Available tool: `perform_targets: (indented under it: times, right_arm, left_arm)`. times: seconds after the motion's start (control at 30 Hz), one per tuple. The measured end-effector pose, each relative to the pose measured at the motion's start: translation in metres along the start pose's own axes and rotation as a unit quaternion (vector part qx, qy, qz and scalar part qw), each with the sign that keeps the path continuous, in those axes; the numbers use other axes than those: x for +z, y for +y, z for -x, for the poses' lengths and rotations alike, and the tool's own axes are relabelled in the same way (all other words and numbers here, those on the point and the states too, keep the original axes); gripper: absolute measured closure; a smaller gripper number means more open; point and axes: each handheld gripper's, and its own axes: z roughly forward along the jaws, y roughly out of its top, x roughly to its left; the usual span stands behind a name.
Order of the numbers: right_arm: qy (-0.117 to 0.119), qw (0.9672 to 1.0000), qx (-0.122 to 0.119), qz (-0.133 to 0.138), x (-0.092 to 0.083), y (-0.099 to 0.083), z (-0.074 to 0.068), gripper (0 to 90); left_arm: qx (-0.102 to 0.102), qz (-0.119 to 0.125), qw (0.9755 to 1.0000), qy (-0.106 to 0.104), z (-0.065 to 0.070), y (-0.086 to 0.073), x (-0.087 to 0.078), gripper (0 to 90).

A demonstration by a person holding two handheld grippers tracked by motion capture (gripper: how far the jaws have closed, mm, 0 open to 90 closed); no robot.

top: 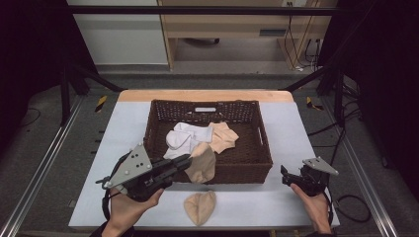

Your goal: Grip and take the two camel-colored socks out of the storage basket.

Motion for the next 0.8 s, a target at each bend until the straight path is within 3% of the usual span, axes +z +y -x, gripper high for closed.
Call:
perform_targets:
  times: [0.43, 0.63, 0.8]
  right_arm:
    - [0.001, 1.0000, 0.000, 0.001, 0.000, 0.000, 0.000, 4.2]
    - [0.001, 1.0000, 0.000, -0.001, 0.000, 0.000, 0.000, 4.2]
    - [0.001, 1.0000, 0.000, -0.001, 0.000, 0.000, 0.000, 4.2]
  left_arm:
    - [-0.007, -0.059, 0.9981, -0.016, 0.012, -0.038, 0.011, 84.9]
    - [-0.024, -0.094, 0.9952, -0.017, 0.009, -0.061, 0.020, 84.8]
    - [-0.022, -0.114, 0.9932, -0.016, 0.010, -0.074, 0.027, 84.8]
